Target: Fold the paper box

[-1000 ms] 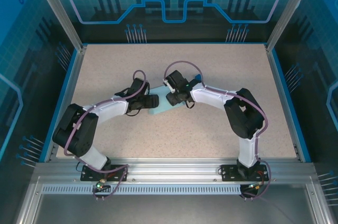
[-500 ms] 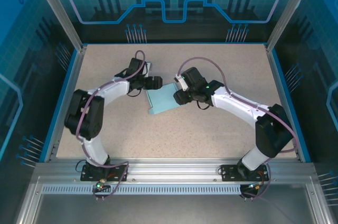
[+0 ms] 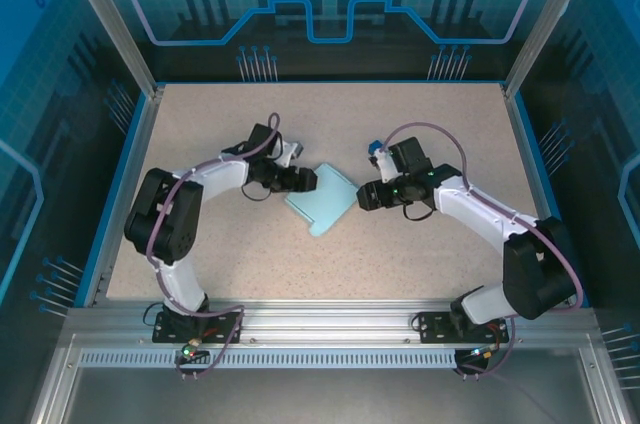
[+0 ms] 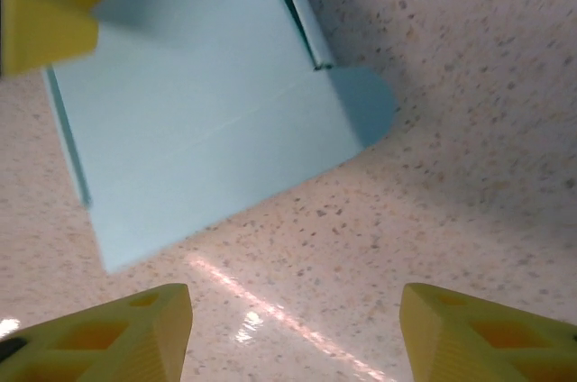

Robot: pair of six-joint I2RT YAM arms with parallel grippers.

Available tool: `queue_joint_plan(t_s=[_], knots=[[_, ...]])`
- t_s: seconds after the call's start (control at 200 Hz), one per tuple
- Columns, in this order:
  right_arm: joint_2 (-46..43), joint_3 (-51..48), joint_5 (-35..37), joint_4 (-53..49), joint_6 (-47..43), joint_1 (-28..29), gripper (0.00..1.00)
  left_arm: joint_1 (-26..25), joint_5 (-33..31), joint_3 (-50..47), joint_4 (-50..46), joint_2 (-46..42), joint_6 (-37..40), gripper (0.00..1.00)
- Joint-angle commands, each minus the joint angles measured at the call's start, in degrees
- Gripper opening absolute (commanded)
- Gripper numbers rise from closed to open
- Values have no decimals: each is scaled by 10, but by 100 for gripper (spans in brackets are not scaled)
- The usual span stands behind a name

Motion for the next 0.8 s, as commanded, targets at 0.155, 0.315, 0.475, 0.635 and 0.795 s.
queue_joint_plan(t_s=[0.155, 0.315, 0.475, 0.635, 0.795], knots=[[26, -91, -143, 157, 129, -24, 64, -24, -3, -32, 18, -41, -33, 74], [59, -118, -171, 250, 175, -21, 63, -23, -20, -31, 9, -33, -39, 71], [83, -111, -169, 266, 172, -27, 60, -25, -8, -47, 30, -31, -60, 68], [110, -110, -194, 291, 176, -39, 50, -30, 2, -57, 46, -24, -78, 63], [133, -119, -219, 336, 195, -40, 32, -36, 3, -52, 48, -7, -88, 52]])
